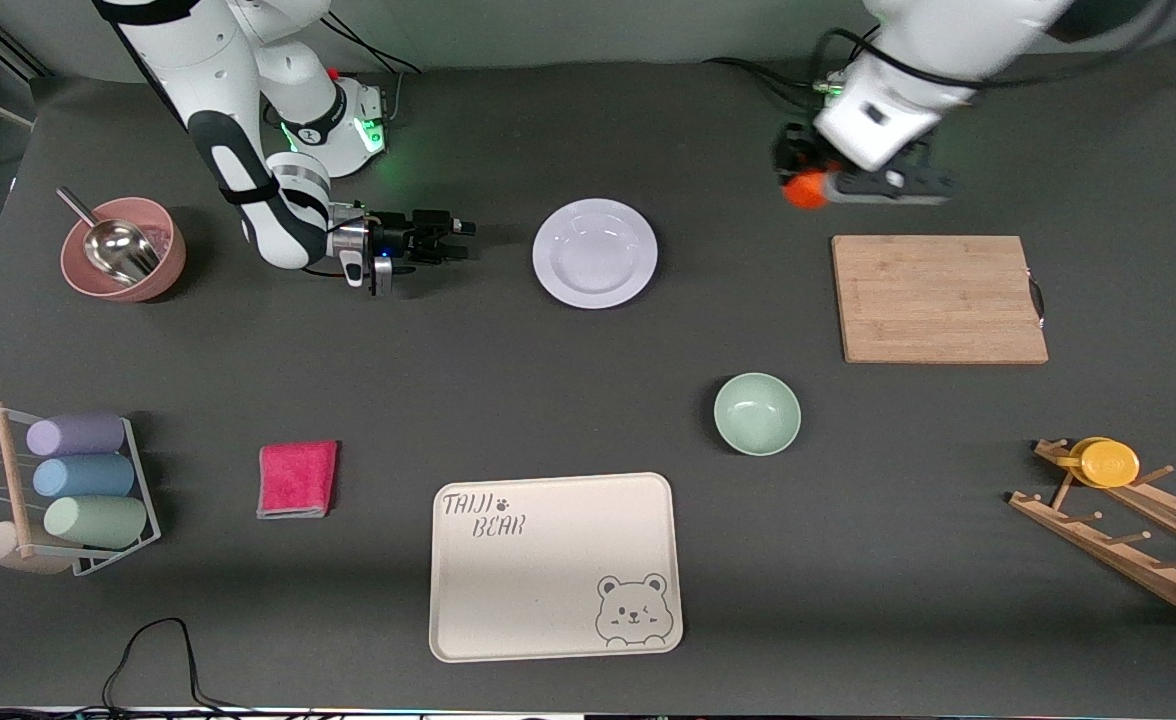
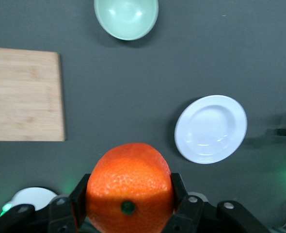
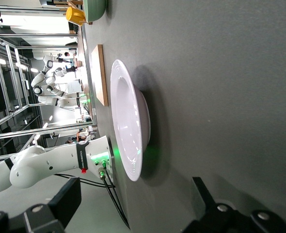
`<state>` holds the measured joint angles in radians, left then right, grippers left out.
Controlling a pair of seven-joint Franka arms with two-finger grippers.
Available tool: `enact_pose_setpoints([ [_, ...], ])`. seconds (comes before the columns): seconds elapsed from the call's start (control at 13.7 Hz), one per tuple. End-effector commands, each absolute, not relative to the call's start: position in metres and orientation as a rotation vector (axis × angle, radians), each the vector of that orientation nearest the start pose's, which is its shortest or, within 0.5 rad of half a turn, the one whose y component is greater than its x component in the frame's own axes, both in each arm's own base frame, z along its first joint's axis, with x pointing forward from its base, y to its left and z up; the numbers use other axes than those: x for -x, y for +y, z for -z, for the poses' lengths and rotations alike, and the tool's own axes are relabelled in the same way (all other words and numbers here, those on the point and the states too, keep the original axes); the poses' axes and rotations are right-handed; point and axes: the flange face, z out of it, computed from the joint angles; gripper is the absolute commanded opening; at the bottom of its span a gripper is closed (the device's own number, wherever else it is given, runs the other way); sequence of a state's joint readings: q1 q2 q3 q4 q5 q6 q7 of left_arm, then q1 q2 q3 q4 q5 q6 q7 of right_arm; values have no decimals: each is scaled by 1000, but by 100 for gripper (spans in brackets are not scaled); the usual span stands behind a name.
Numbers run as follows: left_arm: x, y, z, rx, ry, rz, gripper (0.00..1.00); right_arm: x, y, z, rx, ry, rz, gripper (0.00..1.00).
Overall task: Place orange and plate with both arms
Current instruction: 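Carry the orange over the plate with the left gripper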
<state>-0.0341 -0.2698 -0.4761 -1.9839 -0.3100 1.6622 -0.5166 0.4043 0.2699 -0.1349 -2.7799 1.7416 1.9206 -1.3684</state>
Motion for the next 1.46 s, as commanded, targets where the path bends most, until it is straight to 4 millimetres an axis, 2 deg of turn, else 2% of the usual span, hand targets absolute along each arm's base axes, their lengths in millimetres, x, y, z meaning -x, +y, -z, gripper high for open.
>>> enact_pose_setpoints([
  [0.0, -369, -346, -548, 3253, -282, -212, 0, -275, 142, -120, 1924, 43, -89, 100],
  [0.22, -353, -411, -512, 3266, -454, -184, 0, -274, 141, -119, 1925, 45, -92, 99],
  [0.37, -341, -443, -481, 3231, -537, -125, 0, -274, 141, -118, 1926, 47, -95, 85],
  [0.51, -322, -475, -439, 3199, -549, -66, 0, -274, 141, -118, 1926, 47, -95, 73],
  [0.59, -318, -485, -420, 3174, -568, -37, 0, -274, 141, -118, 1926, 45, -96, 71],
  [0.73, -311, -502, -383, 3149, -600, 10, 0, -274, 141, -117, 1928, 44, -94, 59],
  [0.88, -303, -514, -345, 3118, -616, 41, 0, -274, 141, -117, 1928, 41, -92, 54],
  [1.02, -294, -524, -306, 3092, -635, 80, 0, -274, 141, -117, 1928, 38, -90, 43],
  [1.17, -293, -526, -273, 3076, -669, 124, 0, -274, 141, -117, 1928, 32, -86, 38],
  [1.39, -279, -532, -232, 3045, -704, 185, 0, -273, 141, -116, 1929, 32, -88, 38],
])
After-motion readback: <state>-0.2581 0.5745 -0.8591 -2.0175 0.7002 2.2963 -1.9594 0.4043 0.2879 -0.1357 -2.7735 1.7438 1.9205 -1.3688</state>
